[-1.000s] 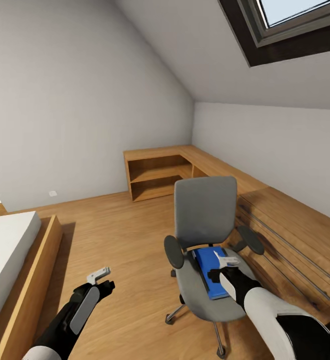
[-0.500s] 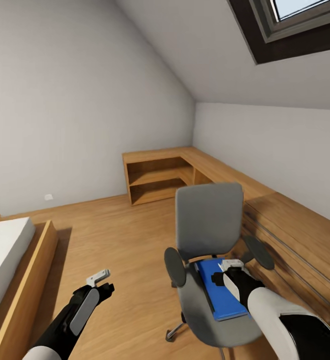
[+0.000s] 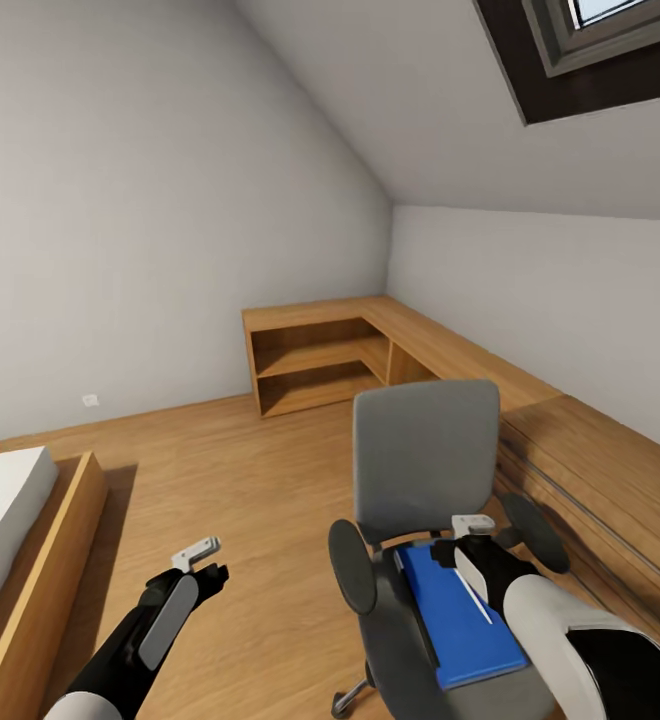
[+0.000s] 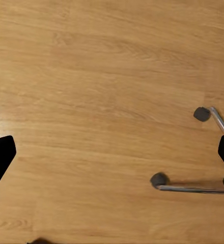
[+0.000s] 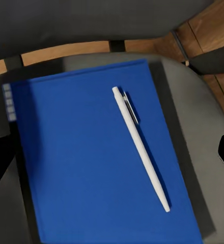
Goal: In the bedroom, organize the workspace by keeping the computer under the desk, ensuring the monitor is on the desk, placing the keyboard on the desk next to the monitor, placing the mouse on the desk next to the keyboard, moving the folder from the swivel chair onto the desk next to the mouse, stacking the notebook on top of the folder with the pen on top of the notebook, and positioning the swivel chair next to the desk.
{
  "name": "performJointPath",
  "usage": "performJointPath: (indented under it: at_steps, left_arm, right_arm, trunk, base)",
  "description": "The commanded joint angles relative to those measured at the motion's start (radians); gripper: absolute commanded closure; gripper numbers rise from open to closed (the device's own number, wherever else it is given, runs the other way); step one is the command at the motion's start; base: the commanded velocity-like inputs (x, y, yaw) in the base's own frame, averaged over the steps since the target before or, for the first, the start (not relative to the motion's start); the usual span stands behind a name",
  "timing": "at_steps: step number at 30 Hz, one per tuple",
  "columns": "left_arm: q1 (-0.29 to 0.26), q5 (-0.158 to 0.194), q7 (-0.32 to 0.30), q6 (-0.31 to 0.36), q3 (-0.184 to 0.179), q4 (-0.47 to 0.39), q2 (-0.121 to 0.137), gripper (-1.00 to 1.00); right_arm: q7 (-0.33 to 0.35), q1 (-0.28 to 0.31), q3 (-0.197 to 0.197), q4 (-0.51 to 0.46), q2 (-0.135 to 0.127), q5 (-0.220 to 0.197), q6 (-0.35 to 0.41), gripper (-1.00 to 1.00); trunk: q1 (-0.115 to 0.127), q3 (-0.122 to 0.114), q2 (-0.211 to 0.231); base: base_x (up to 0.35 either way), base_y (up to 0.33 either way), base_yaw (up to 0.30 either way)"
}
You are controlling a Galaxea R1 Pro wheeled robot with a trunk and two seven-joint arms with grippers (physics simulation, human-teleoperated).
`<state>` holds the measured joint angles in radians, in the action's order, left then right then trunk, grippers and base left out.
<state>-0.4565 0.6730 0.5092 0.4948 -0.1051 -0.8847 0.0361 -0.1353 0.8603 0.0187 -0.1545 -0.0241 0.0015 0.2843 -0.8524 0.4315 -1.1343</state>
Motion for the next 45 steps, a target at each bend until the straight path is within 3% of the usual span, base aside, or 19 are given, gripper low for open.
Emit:
performJointPath:
  at_steps: [1,7,12,19,27,29,34,45]
  left_arm:
    - [-0.001,0.011,0.010,0.001,-0.003,-0.010,0.002,-1.00]
    - [-0.001,0.015,0.008,0.001,0.001,-0.033,0.005,-1.00]
    - [-0.001,0.017,0.006,0.000,0.002,-0.039,0.006,-1.00]
    - [-0.001,0.017,0.006,-0.001,0.002,-0.040,0.008,-1.00]
    - [-0.001,0.017,0.006,0.000,0.004,-0.040,0.009,-1.00]
    - [-0.001,0.019,0.005,0.001,0.003,-0.039,0.027,-1.00]
    - [-0.001,0.020,0.003,0.003,0.003,-0.039,0.043,-1.00]
    - [-0.001,0.020,0.000,0.002,0.004,-0.039,0.049,-1.00]
  right_arm:
    - [0.007,0.000,0.003,-0.002,0.000,0.015,0.003,-1.00]
    - [0.094,-0.001,0.004,-0.002,-0.012,0.063,-0.036,-1.00]
    - [0.192,-0.001,0.004,-0.003,-0.054,0.078,-0.059,-1.00]
    - [0.220,-0.001,0.004,-0.007,-0.085,0.080,-0.063,-1.00]
    - [0.224,-0.001,0.004,-0.007,-0.092,0.081,-0.070,-1.00]
    - [0.230,-0.001,0.004,-0.004,-0.096,0.081,-0.100,-1.00]
    - [0.247,-0.001,0.004,-0.002,-0.098,0.081,-0.111,-1.00]
    - [0.373,-0.001,0.004,-0.004,-0.142,0.080,-0.114,-1.00]
  trunk:
    - [0.000,0.001,-0.001]
    - [0.000,0.001,-0.001]
    - [-0.019,0.017,-0.036]
    - [-0.046,0.039,-0.085]
    - [-0.077,0.064,-0.141]
    - [-0.084,0.070,-0.155]
    - [-0.104,0.086,-0.190]
    - [-0.142,0.117,-0.260]
  base:
    - [0.015,0.000,0.000]
    - [0.006,0.000,0.000]
    - [0.001,0.000,0.000]
    - [0.000,0.000,0.000]
    - [0.000,0.000,0.000]
    - [0.000,0.000,0.000]
    - [0.000,0.000,0.000]
    - [0.000,0.000,0.000]
